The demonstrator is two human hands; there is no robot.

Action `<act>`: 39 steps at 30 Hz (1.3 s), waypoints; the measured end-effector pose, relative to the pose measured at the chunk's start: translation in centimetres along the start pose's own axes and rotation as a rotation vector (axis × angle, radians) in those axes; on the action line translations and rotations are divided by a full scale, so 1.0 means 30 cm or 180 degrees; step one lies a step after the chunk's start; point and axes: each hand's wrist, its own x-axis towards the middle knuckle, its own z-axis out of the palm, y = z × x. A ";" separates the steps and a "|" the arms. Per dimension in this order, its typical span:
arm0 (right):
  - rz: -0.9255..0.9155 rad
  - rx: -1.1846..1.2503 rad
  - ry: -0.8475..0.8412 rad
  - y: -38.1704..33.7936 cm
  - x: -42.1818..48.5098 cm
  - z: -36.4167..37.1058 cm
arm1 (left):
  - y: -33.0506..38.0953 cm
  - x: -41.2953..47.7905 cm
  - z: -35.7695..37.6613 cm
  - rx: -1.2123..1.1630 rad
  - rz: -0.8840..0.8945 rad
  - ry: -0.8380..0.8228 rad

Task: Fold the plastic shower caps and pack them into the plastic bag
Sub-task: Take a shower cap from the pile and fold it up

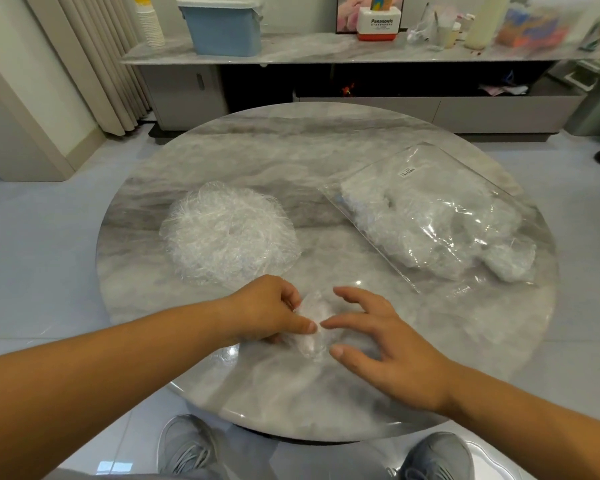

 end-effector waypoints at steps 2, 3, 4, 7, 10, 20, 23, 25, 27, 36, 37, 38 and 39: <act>0.0303 0.0521 0.0214 -0.010 0.001 -0.018 | 0.021 0.000 0.007 -0.0411 0.0075 0.0005; 0.0439 0.0885 0.0307 -0.023 0.002 -0.028 | 0.032 0.000 0.008 -0.0657 0.0109 -0.0004; 0.0524 0.1299 0.0386 -0.034 0.003 -0.039 | 0.045 0.001 0.011 -0.0919 0.0125 -0.0040; 0.0574 0.2197 0.0510 -0.051 -0.021 -0.074 | 0.105 0.001 0.035 -0.1452 0.0143 -0.0156; 0.0594 0.2202 0.0872 -0.048 -0.051 -0.113 | 0.170 0.003 0.078 -0.1602 0.0156 -0.0247; 0.0351 0.1610 0.2916 0.051 -0.136 -0.422 | 0.407 0.014 0.201 -0.0277 0.1156 0.0156; 0.0725 0.1504 0.3326 0.139 -0.166 -0.515 | 0.446 0.034 0.241 0.0929 0.1774 0.0196; 0.1105 0.1561 0.3314 0.212 -0.181 -0.543 | 0.454 0.053 0.271 0.1451 0.1978 0.0064; 0.1399 0.1649 0.3150 0.267 -0.192 -0.546 | 0.453 0.071 0.305 0.1980 0.2101 -0.0046; 0.1391 0.0910 0.2121 0.233 -0.187 -0.458 | 0.402 0.132 0.329 0.3176 0.2251 0.0095; 0.1445 0.0771 0.2073 0.227 -0.186 -0.456 | 0.399 0.133 0.329 0.3227 0.2266 0.0061; 0.1516 0.0610 0.2040 0.221 -0.184 -0.457 | 0.397 0.132 0.329 0.3270 0.2284 0.0027; 0.1599 0.0454 0.2016 0.219 -0.184 -0.460 | 0.396 0.130 0.330 0.3309 0.2303 0.0008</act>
